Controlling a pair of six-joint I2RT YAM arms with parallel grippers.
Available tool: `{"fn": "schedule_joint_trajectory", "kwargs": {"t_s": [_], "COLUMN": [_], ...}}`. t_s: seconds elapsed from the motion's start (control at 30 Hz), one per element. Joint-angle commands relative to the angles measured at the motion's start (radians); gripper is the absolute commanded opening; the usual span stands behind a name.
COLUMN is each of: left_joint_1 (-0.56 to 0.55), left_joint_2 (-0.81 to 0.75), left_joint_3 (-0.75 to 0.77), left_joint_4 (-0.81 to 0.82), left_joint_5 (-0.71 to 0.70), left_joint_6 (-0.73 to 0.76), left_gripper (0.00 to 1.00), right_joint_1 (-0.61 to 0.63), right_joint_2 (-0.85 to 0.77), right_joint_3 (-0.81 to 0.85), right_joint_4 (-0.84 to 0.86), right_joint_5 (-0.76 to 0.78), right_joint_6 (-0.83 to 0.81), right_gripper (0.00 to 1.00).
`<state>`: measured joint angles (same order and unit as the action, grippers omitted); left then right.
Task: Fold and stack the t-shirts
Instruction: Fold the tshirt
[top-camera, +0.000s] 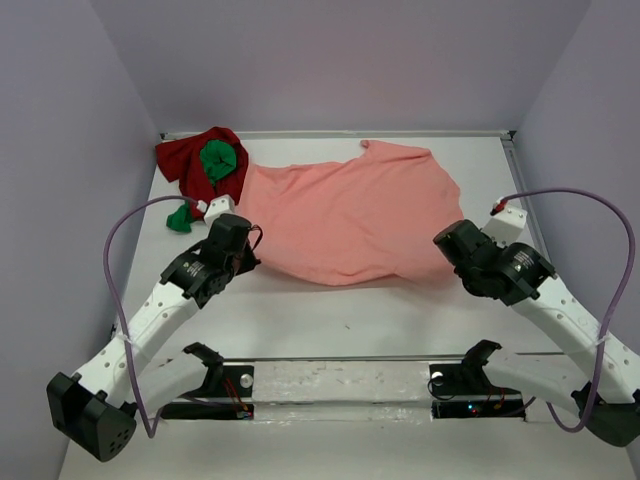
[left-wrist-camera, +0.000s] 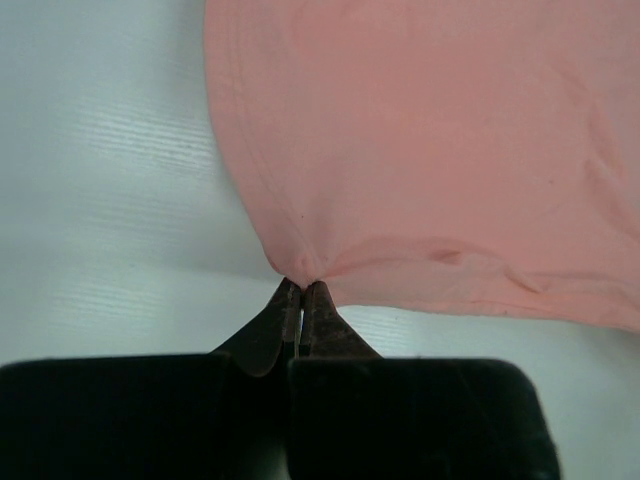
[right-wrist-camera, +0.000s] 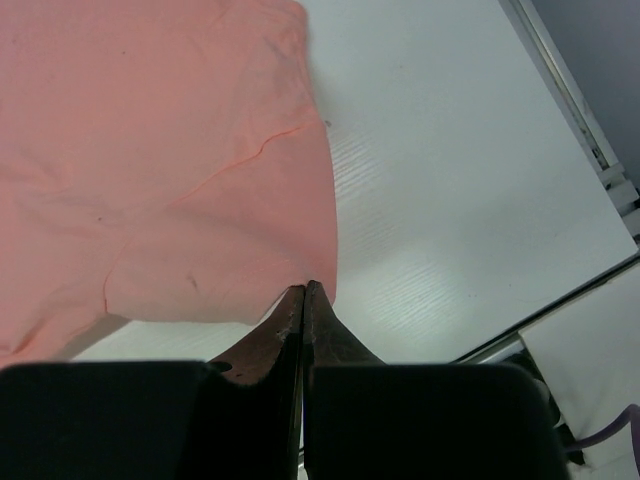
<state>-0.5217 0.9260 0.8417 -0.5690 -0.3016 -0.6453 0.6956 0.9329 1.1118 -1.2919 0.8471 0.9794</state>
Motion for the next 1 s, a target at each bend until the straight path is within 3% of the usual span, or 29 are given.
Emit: {"fn": "schedule_joint_trajectory", "kwargs": {"t_s": [0.0,0.2,0.5,0.67,0.97], "left_joint_1": [-0.02,-0.024,-0.027,-0.026,-0.027], "left_joint_2": [-0.039,-0.065,-0.082,-0.075,0.014], "left_joint_3": [0.04,0.022,-0.001,0.023,0.042], "left_joint_4": [-0.113,-0.193,-0.279,-0.289,-0.213], "left_joint_5": [-0.031,0.08,0.117,0.056,0.033], "left_joint_6": [-0.137,-0.229,-0.287,-0.301,-0.26], "left_gripper": [0.0,0.0,0.0,0.0,0.0], "right_joint_1": [0.008,0.008,0.008,0.008,0.008], "right_joint_2": [0.017,-0.009,-0.037,-0.065,0.047], "right_joint_3": [0.049,0.013,0.01,0.008,0.072], "right_joint_4": [-0.063,-0.084,-0.168,-0.195,-0.168], "right_joint_5": [-0.037,-0.147,-0.197,-0.134,0.041], "right_joint_6": [0.107,0.196,0.31,0.334,0.237], "right_gripper": [0.0,0.0,0.0,0.0,0.0]}}
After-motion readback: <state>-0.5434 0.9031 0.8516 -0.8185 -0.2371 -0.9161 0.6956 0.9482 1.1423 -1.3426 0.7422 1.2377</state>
